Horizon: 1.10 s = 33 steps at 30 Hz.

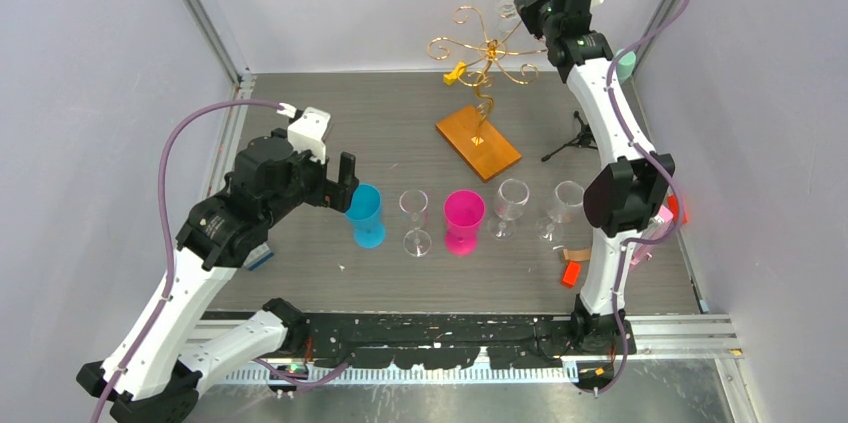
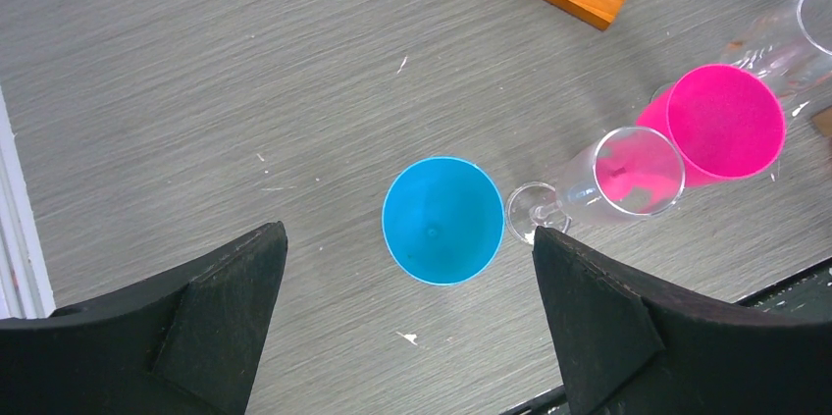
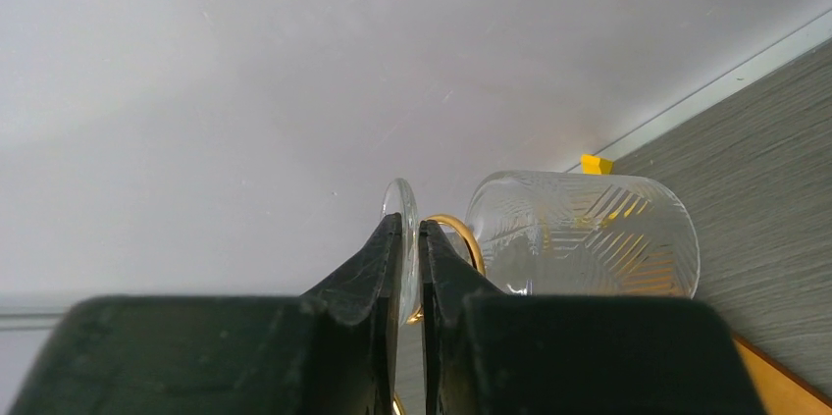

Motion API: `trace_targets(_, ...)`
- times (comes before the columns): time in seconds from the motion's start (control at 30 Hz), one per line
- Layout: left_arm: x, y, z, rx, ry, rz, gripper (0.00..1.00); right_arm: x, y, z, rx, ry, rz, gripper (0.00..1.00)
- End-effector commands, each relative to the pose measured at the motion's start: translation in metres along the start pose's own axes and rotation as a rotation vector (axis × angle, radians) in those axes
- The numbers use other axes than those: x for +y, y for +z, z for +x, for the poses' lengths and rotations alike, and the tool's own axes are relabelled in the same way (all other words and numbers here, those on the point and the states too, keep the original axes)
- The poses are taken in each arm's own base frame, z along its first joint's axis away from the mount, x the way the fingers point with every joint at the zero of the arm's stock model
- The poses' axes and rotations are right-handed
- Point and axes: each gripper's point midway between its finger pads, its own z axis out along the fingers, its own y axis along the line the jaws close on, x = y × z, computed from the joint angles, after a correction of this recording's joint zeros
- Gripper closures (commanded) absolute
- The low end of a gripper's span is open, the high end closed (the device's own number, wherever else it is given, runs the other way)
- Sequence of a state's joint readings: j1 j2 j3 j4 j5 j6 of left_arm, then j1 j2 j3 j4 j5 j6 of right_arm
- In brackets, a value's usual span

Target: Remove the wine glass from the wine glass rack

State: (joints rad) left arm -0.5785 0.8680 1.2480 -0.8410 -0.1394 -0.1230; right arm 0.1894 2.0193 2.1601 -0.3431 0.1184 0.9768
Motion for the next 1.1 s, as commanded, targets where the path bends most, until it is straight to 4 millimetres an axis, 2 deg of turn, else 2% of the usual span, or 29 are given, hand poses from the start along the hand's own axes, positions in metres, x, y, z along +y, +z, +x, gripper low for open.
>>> trace_targets(0.0, 0.002, -0.001, -0.013, -0.062, -0.011, -0.01, 0.0, 0.056, -0.031, -0.026, -0.078, 0.054, -0.16, 1.0)
trace_targets(0.33, 0.001, -0.002, -0.013, -0.064, -0.013, -0.007, 0.0, 0.06, -0.046, -0.04, -0.134, 0.1, -0.166, 1.0)
trace_targets(0.57, 0.0, -0.002, -0.012, -0.064, -0.019, -0.005, 0.0, 0.05, -0.053, -0.053, -0.208, 0.178, -0.134, 1.0)
trace_targets(0.7, -0.001, -0.001, -0.012, -0.064, -0.023, 0.003, 0.0, 0.051, -0.063, -0.063, -0.251, 0.218, -0.135, 1.0)
trace_targets(1.07, -0.006, 0.002, -0.014, -0.067, -0.038, 0.025, 0.0, 0.051, -0.083, -0.075, -0.295, 0.263, -0.147, 1.0)
